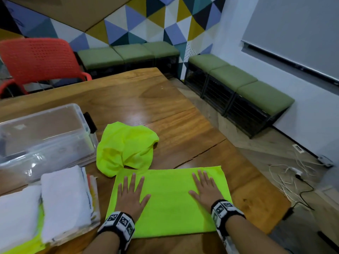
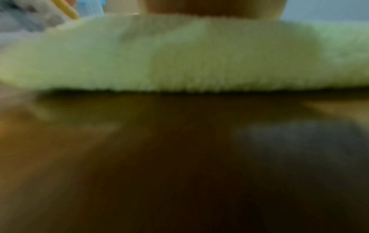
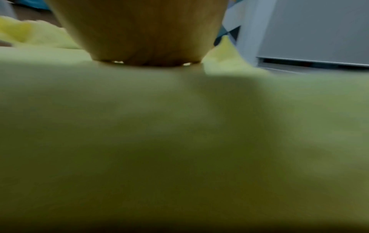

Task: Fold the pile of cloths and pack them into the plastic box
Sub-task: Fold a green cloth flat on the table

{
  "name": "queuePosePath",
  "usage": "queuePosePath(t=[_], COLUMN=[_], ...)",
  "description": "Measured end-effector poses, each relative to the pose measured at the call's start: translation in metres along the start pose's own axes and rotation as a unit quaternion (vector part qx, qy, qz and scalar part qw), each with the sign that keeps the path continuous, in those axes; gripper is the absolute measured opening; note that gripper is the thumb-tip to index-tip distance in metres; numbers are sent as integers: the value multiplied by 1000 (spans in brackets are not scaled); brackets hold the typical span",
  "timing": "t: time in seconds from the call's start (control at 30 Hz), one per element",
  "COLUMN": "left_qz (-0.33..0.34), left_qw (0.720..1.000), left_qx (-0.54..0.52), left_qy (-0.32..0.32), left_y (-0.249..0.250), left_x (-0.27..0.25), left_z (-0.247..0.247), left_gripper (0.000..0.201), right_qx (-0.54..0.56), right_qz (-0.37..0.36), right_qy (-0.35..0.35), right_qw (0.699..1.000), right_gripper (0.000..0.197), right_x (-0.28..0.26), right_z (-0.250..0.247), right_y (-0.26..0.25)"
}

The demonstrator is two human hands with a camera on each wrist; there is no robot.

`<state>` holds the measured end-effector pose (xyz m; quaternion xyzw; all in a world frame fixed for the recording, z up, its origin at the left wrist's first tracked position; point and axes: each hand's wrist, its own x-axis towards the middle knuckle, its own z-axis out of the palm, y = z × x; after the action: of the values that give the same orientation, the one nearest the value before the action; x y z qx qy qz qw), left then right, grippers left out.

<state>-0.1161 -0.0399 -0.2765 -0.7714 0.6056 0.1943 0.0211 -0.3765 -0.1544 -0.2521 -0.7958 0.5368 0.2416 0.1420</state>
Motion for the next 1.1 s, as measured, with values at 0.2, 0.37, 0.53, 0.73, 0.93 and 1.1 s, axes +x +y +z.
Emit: queuePosePath(t=[0.2,0.37,0.53,0.73,0.93,1.1], left_qz=[-13,-34,263,284,195,103], left_qw=[999,997,963,945,965,993], left_qx=[42,33,57,153,170,48], left_qy=[9,-62,24,-64,-40,-15], left_y=[-2,12,44,51,45,36], left_x=[16,6,-20,-55,-62,-56], left_z=[-10,-39,-37,-32,-32,-43], left_gripper=[82,107,47,48,45,33], right_qx=[43,-17,-14,-124,-145,-105], right_qz=[83,95,-128,-247,-202,-158], right_qy=[0,83,120,26,65,87], right_qw=[996,992,984,961,966,978], right_gripper=[94,60,36,57,53,41], right_x=[7,-8,-43,-84,-100,-96], right_z=[-23,-41,-43,-9,-2,-4], right_y=[46,32,-38,-71,-78,-110])
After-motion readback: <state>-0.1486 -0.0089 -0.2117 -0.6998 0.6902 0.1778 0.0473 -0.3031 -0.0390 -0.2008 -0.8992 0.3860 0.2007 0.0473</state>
